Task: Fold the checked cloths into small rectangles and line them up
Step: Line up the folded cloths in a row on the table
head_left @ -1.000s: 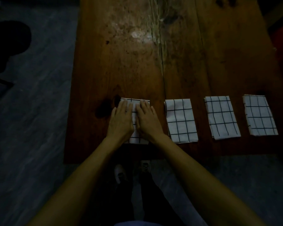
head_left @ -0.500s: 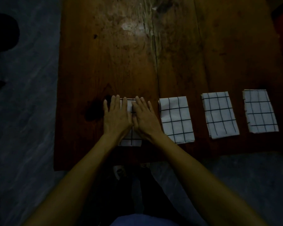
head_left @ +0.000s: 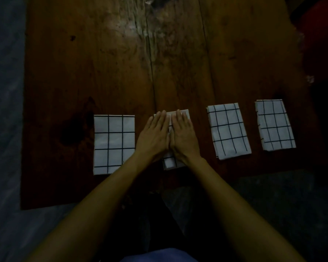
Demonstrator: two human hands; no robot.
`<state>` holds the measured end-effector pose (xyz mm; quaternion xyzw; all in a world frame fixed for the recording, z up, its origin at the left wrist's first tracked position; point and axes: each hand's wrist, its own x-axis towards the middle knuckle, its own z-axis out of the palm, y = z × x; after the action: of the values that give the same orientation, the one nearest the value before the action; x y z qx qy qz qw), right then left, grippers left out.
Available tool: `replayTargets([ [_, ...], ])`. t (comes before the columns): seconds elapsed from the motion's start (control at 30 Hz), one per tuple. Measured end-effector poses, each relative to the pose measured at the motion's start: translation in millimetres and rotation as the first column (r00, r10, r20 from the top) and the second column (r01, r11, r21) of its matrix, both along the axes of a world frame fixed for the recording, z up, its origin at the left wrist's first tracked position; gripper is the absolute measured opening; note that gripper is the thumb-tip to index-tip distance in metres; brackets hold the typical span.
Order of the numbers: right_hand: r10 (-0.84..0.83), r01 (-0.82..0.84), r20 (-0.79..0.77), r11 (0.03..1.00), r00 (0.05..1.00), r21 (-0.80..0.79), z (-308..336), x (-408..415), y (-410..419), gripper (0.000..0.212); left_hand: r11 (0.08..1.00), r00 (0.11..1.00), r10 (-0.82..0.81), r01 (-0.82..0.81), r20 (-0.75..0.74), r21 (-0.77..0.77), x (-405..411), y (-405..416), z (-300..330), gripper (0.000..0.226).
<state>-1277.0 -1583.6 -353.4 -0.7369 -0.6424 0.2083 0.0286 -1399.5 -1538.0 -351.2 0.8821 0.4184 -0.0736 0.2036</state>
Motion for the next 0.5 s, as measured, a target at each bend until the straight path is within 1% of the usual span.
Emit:
replayTargets([
  [0.07,-0.013,0.013,-0.001,1.0,1.0,0.011,-2.4,2.4,-2.6,0.071,0.999,0.999,0.039,-0.039,-0.015,0.012,-2.5,0.9,-0.1,0.06],
  [0.3,-0.111,0.112,-0.022,0.993,0.994,0.024,-4.9,5.3,-12.1,0.072,0.994,0.992,0.075,-0.065,-0.098,0.093,-8.8,2.5,4.6,0.063],
  [0.37,-0.122,0.122,-0.012,0.992,0.992,0.012,-5.4,3.1,-11.4,0.073,0.992,0.989,0.097,-0.087,-0.116,0.089,-7.6,2.0,5.3,0.064],
  [0.43,-0.125,0.125,0.011,0.992,0.992,0.0,-3.7,1.0,-10.0,0.072,0.991,0.986,0.113,-0.103,-0.12,0.089,-8.1,2.2,10.1,0.064],
  [0.5,-0.14,0.14,0.029,0.99,0.99,0.011,0.4,-2.5,-10.2,0.071,0.983,0.984,0.159,-0.15,-0.085,0.103,-18.3,0.5,18.6,0.063],
])
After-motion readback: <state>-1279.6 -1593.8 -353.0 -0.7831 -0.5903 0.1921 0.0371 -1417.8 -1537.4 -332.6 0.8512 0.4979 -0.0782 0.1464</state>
